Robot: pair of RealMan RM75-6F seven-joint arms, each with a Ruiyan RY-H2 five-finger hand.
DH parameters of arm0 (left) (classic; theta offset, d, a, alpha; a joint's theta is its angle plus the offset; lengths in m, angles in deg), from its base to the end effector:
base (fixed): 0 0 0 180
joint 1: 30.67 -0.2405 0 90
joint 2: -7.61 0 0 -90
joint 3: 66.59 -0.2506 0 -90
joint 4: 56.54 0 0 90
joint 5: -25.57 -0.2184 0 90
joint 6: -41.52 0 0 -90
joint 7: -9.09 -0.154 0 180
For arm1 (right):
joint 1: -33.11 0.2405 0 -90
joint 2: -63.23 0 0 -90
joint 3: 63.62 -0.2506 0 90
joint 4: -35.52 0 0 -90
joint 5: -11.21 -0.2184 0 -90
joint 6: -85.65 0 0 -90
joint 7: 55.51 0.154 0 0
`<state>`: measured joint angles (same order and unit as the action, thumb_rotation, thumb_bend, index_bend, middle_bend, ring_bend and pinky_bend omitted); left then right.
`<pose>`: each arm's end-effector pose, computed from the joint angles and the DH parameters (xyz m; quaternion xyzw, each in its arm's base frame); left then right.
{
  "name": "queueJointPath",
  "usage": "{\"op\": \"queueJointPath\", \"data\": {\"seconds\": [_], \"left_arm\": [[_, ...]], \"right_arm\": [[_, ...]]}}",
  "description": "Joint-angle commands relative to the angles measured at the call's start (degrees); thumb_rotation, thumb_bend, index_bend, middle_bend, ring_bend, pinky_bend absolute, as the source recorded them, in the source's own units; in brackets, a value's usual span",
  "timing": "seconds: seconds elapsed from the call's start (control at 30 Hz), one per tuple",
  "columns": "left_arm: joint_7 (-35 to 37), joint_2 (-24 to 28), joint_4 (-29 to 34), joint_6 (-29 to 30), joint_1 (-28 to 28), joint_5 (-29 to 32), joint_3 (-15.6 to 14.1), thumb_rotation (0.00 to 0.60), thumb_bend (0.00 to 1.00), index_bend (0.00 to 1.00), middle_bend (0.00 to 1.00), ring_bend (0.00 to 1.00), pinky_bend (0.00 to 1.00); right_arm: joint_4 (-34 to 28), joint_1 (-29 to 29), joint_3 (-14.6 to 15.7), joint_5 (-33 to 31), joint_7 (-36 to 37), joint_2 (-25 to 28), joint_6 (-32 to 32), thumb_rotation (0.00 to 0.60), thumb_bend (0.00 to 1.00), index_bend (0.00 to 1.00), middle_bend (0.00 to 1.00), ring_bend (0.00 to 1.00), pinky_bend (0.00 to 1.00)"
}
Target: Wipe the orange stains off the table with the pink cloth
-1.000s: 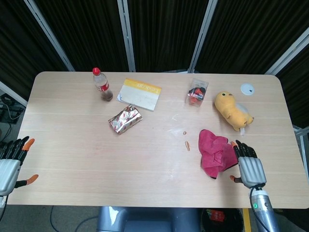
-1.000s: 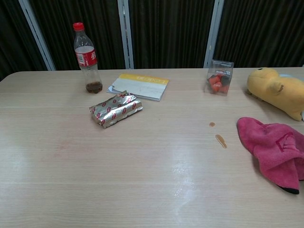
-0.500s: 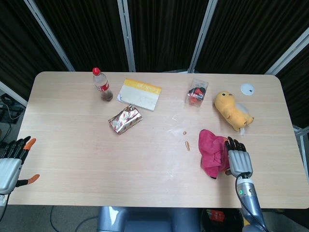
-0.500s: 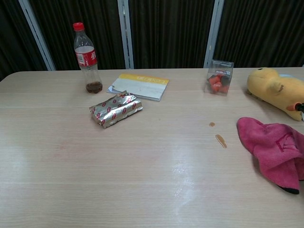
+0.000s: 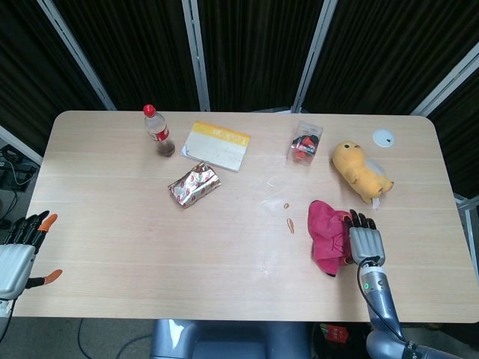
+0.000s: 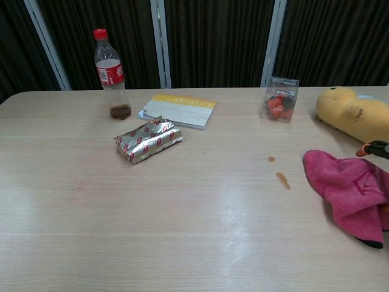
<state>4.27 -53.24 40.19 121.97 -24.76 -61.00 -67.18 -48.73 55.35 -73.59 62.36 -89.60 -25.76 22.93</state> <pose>-0.3040 0.1813 0.1392 -0.6411 -0.3986 -0.3345 0.5642 -0.2839 -0.2817 -0.0093 0.6364 -0.4762 0.2093 0.5695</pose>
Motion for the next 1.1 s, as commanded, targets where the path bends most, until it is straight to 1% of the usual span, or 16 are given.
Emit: {"op": "queueJointPath", "data": {"seconds": [0.03, 0.1, 0.13, 0.2, 0.27, 0.33, 0.37, 0.47, 0.6, 0.8, 1.1], "left_arm": [[0.0, 0.0, 0.0, -0.1, 0.0, 0.1, 0.0, 0.6, 0.0, 0.0, 0.0, 0.0, 0.0], [0.0, 0.0, 0.0, -0.2, 0.0, 0.3, 0.0, 0.6, 0.0, 0.0, 0.0, 0.0, 0.0], [0.0, 0.0, 0.0, -0.2, 0.1, 0.3, 0.0, 0.6, 0.0, 0.0, 0.0, 0.0, 0.0], [0.1, 0.0, 0.0, -0.2, 0.1, 0.4, 0.1, 0.6, 0.0, 0.0, 0.0, 0.0, 0.0], [0.1, 0.0, 0.1, -0.3, 0.1, 0.5, 0.0, 0.6, 0.0, 0.0, 0.0, 0.0, 0.0], [0.0, 0.0, 0.2, -0.5, 0.1, 0.6, 0.0, 0.6, 0.0, 0.0, 0.0, 0.0, 0.0], [0.0, 0.1, 0.2, -0.6, 0.1, 0.7, 0.0, 0.6, 0.0, 0.0, 0.0, 0.0, 0.0], [0.0, 0.1, 0.3, -0.5, 0.1, 0.7, 0.0, 0.6, 0.0, 0.0, 0.0, 0.0, 0.0], [0.0, 0.1, 0.4, -0.5, 0.1, 0.8, 0.0, 0.6, 0.0, 0.0, 0.0, 0.0, 0.0], [-0.2, 0.0, 0.6, -0.6, 0.1, 1.3, 0.1, 0.6, 0.0, 0.0, 0.0, 0.0, 0.0], [-0.5, 0.1, 0.6, -0.8, 0.2, 1.8, 0.2, 0.6, 0.0, 0.0, 0.0, 0.0, 0.0]], "right_arm": [[1.4, 0.6, 0.0, -0.5, 0.4, -0.8, 0.5, 0.6, 0.2, 0.14, 0.02, 0.0, 0.15], [2.1, 0.8, 0.0, -0.5, 0.6, -1.2, 0.6, 0.6, 0.23, 0.18, 0.06, 0.0, 0.2], [2.6, 1.0, 0.0, -0.4, 0.9, -1.4, 0.5, 0.6, 0.26, 0.21, 0.1, 0.01, 0.25], [3.3, 1.2, -0.1, 0.1, 1.6, -1.9, 0.4, 0.6, 0.34, 0.33, 0.21, 0.11, 0.39], [4.2, 1.2, -0.2, 2.1, 3.6, -2.6, -0.5, 0.6, 0.48, 0.53, 0.42, 0.33, 0.58], [5.2, 1.0, -0.2, 4.8, 6.2, -3.3, -1.8, 0.6, 0.56, 0.65, 0.56, 0.47, 0.68], [5.7, 0.9, 0.0, 6.5, 7.9, -3.7, -2.4, 0.6, 0.58, 0.69, 0.6, 0.5, 0.72], [6.6, 0.9, 0.8, 10.6, 11.0, -4.4, -3.4, 0.6, 0.59, 0.75, 0.63, 0.53, 0.76], [7.0, 1.3, 0.9, 12.4, 12.1, -5.0, -3.8, 0.6, 0.6, 0.75, 0.63, 0.54, 0.76], [8.2, 3.0, -0.4, 11.6, 9.4, -7.1, -3.5, 0.6, 0.6, 0.76, 0.63, 0.54, 0.76], [10.8, 6.3, -3.7, 8.0, 5.6, -11.5, -2.3, 0.6, 0.6, 0.76, 0.63, 0.54, 0.76]]}}
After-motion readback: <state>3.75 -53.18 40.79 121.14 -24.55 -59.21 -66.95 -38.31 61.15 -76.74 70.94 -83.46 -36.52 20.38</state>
